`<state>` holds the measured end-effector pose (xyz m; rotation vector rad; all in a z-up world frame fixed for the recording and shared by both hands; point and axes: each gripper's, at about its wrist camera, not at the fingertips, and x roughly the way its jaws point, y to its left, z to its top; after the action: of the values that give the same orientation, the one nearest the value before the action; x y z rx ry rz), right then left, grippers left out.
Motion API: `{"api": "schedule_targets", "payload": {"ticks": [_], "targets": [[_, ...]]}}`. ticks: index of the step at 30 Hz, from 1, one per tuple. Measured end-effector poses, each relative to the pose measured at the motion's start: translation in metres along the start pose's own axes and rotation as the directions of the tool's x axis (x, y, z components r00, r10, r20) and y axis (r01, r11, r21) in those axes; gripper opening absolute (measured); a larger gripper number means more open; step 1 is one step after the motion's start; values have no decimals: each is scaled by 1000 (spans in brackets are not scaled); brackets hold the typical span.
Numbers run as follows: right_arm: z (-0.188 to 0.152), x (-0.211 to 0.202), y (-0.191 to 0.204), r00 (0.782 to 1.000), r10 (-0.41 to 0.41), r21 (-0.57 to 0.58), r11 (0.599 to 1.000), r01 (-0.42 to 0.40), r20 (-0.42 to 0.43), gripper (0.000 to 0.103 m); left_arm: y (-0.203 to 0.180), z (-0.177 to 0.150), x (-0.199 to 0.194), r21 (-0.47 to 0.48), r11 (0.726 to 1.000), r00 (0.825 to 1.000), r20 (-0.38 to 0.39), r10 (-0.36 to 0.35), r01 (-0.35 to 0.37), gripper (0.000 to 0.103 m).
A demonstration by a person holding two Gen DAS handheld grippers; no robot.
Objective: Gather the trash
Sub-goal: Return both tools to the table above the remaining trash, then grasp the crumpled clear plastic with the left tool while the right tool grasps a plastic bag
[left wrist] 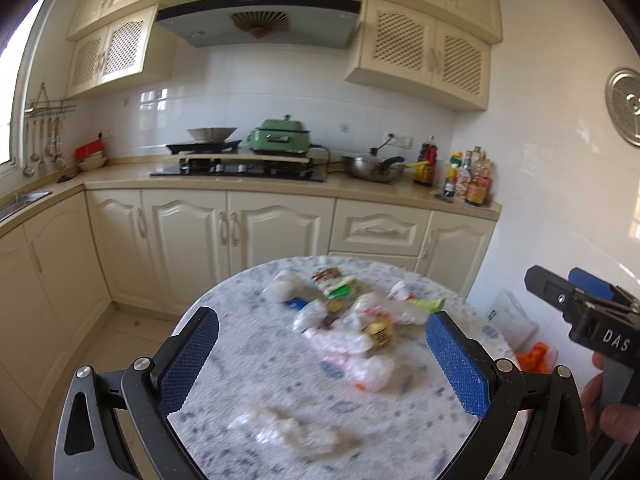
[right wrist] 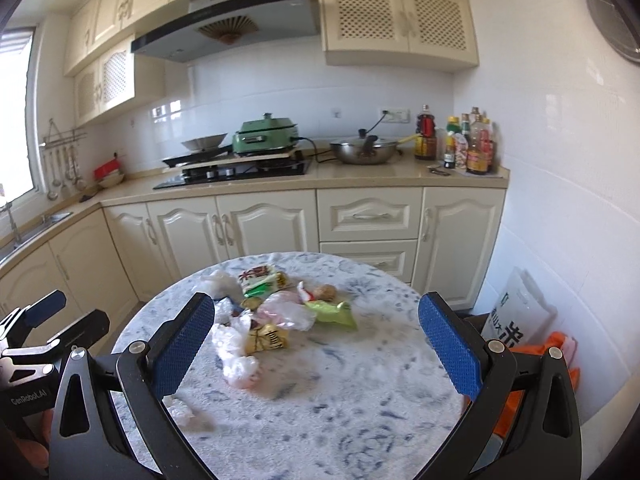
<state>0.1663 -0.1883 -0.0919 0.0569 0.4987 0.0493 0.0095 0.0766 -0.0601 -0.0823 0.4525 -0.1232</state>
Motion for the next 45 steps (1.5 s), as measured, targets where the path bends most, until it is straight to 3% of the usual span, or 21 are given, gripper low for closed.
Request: {"api": "schedule_targets", "payload": {"ticks": [6, 15, 19, 22, 23, 25, 26, 27, 28, 29, 32, 38, 40, 43, 45], "targets": [[-19, 15, 9, 998, 33, -3, 999, -33, -61, 103, 14, -20, -2, 10, 1000, 997, -73, 28, -28, 102], [-50, 51, 7, 982, 41, 7, 999, -40, -186, 103, 17, -43, 46, 16, 1000, 974, -223, 25, -22, 102], [-58, 67, 8, 973, 44, 10, 999, -43, -228, 103, 23, -52, 79, 35, 999, 960, -278, 33, -24, 102], [-65, 84, 11, 962, 56, 12, 998, -55, -268, 103, 31, -60, 110, 36, 999, 939, -344, 34, -23, 102], [-66, 88, 13, 959, 62, 12, 998, -61, -278, 103, 34, -63, 117, 37, 999, 933, -358, 32, -20, 100], [-69, 99, 19, 950, 74, 5, 997, -76, -302, 103, 38, -64, 132, 21, 1000, 920, -392, 1, 8, 83], [-71, 105, 23, 946, 82, 0, 996, -86, -315, 103, 38, -64, 135, 33, 999, 924, -383, 14, -1, 77], [-72, 113, 27, 939, 91, -6, 995, -99, -330, 103, 38, -63, 136, 42, 999, 927, -376, 17, -1, 59], [-73, 118, 31, 935, 98, -11, 994, -108, -341, 103, 39, -60, 138, 52, 999, 927, -375, 23, -4, 55], [-75, 125, 36, 929, 109, -15, 992, -122, -355, 103, 41, -59, 140, 48, 999, 928, -372, 17, 1, 44], [-78, 146, 52, 908, 142, -32, 985, -168, -394, 103, 54, -53, 148, -7, 1000, 928, -371, -26, 25, 30], [-82, 187, 75, 877, 157, -63, 976, -207, -454, 103, 75, -54, 147, -57, 998, 940, -338, -34, 15, 27], [-81, 202, 82, 858, 181, -53, 971, -235, -481, 101, 81, -53, 143, -68, 998, 945, -327, -31, 9, 27], [-84, 219, 91, 823, 223, -38, 958, -283, -522, 88, 86, -52, 143, -79, 997, 947, -320, -28, 3, 27], [-85, 230, 97, 815, 215, -56, 956, -289, -538, 82, 86, -54, 139, -87, 996, 949, -315, -28, 1, 27]]}}
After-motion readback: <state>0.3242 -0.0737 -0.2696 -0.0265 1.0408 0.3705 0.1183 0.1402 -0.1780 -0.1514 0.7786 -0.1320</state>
